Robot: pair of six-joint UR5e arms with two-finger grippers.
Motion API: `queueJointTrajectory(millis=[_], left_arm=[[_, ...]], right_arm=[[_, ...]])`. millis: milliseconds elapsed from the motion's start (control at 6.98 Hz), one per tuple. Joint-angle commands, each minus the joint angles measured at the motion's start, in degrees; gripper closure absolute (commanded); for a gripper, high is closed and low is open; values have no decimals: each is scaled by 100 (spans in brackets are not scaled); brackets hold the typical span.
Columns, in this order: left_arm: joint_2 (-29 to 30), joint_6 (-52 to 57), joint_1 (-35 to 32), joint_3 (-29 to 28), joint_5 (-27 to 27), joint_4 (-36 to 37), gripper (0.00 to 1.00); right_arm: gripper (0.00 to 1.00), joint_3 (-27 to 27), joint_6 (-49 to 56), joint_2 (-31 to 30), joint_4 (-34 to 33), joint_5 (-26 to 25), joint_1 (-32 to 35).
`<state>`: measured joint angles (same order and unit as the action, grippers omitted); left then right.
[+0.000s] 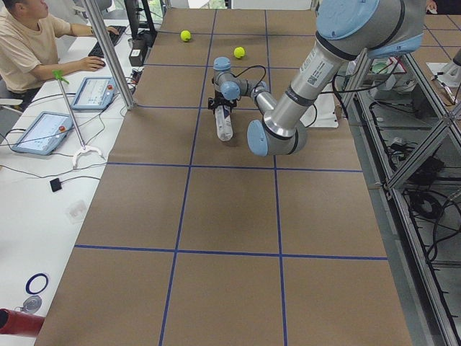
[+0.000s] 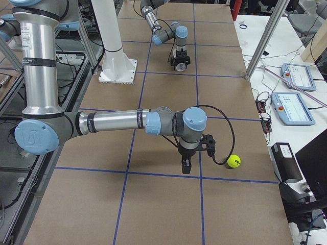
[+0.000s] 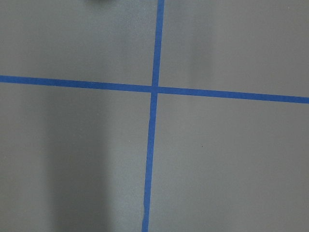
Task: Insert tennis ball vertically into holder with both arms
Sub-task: 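Lower the left gripper and close it around the can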
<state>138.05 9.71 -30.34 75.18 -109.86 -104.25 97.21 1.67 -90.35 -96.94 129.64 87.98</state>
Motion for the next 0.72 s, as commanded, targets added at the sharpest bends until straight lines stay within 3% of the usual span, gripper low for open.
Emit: queueJointTrajectory(millis=[0,143,287,573], left_arm=[[3,-4,-24,66,-9,10,18],[-14,-4,-42,136,-9,10,31],[-15,-4,-51,163,-9,19,35],[-15,-30,-208,749,-44,28,35]], right_arm=[[0,0,0,0,0,0,0],[0,0,0,0,0,0,0],[0,8,0,0,0,9,0],[0,9,0,9,0,9,0]])
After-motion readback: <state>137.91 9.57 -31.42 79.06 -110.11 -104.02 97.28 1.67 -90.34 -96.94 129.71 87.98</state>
